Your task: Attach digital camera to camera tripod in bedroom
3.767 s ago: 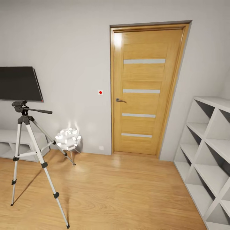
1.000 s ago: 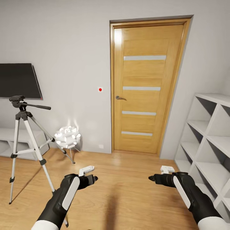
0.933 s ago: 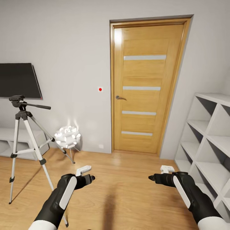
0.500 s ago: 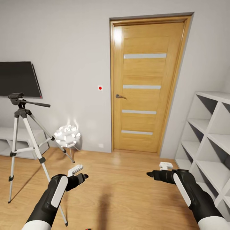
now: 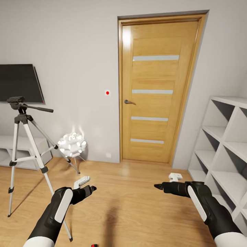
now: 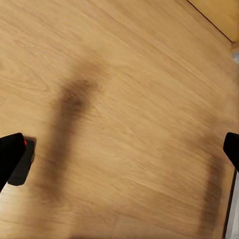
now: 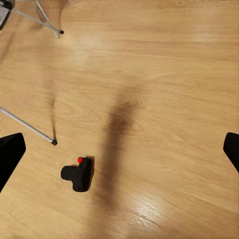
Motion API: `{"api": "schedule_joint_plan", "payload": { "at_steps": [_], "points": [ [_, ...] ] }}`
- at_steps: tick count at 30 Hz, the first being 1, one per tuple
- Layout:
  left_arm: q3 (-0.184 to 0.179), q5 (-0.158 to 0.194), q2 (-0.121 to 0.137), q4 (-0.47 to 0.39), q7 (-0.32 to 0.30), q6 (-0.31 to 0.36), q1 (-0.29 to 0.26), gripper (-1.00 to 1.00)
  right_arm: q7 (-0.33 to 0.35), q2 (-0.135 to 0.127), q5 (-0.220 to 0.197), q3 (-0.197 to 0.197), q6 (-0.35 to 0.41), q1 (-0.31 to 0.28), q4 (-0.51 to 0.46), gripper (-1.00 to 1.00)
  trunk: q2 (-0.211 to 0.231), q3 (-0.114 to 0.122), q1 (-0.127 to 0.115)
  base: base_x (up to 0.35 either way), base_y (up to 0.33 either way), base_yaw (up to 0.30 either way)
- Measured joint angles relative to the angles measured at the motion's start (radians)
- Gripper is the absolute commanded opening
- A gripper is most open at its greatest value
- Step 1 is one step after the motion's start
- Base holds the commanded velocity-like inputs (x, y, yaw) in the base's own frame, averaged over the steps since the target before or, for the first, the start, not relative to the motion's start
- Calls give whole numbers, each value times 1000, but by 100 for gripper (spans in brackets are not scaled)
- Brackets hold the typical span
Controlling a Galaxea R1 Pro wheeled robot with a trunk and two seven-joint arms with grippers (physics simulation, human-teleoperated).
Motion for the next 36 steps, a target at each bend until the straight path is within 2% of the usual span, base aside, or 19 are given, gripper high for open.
{"api": "schedule_joint_plan", "payload": {
  "at_steps": [36],
  "points": [
    [-8,-10,-5,-7,3,-12,0,100,10,1,1,2,0,0,-14,100,-252,-113,138,0,0,0]
  ]
}}
